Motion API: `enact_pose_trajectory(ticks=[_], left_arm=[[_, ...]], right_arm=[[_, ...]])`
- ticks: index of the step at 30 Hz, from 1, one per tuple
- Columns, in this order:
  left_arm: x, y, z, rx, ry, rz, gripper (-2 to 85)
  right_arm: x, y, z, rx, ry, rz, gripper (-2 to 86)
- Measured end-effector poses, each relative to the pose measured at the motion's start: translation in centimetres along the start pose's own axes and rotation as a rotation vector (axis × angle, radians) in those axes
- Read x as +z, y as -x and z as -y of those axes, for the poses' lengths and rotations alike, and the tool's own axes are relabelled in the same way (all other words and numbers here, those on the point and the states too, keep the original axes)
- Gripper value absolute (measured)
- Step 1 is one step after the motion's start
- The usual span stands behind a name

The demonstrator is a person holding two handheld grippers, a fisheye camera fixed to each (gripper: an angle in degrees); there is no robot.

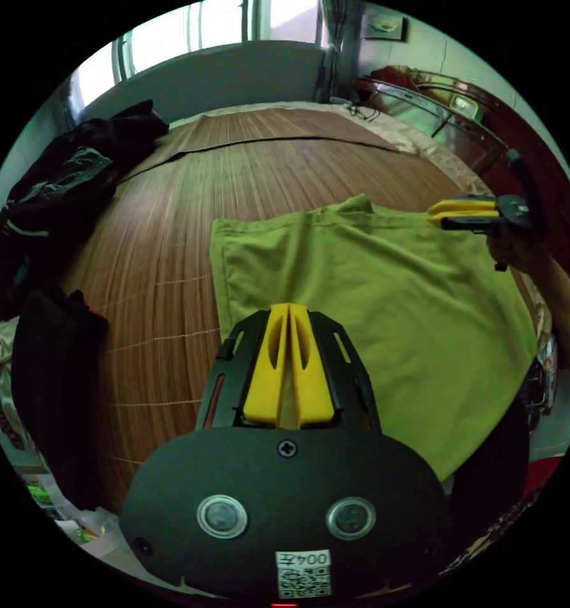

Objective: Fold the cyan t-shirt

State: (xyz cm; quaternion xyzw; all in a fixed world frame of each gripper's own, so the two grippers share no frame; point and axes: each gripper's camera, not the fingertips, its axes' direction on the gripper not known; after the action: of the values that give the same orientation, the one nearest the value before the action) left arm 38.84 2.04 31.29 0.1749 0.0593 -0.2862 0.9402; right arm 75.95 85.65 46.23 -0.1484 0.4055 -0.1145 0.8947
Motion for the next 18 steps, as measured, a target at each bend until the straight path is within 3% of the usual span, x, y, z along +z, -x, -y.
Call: enact_pose_trajectory(ticks=[5,13,18], left_arm=[[0.9,0.0,0.7,0.001,-0.008,-0.001,0.1],[1.7,0.6,1.2,-0.013,-0.016,-0.031,0.1],[2.0,0.3,1.6,-0.004,-0.016,-0.011,0.1]], right_arm=[[1.9,-0.7,-0.2,-0.076,0.035,0.055,6.8],[2.8,-2.6,-2.3,-0.021,0.001,0.037,1.1],[2.2,-4.6,-4.8,0.15,-0.081,0.003,3.5]])
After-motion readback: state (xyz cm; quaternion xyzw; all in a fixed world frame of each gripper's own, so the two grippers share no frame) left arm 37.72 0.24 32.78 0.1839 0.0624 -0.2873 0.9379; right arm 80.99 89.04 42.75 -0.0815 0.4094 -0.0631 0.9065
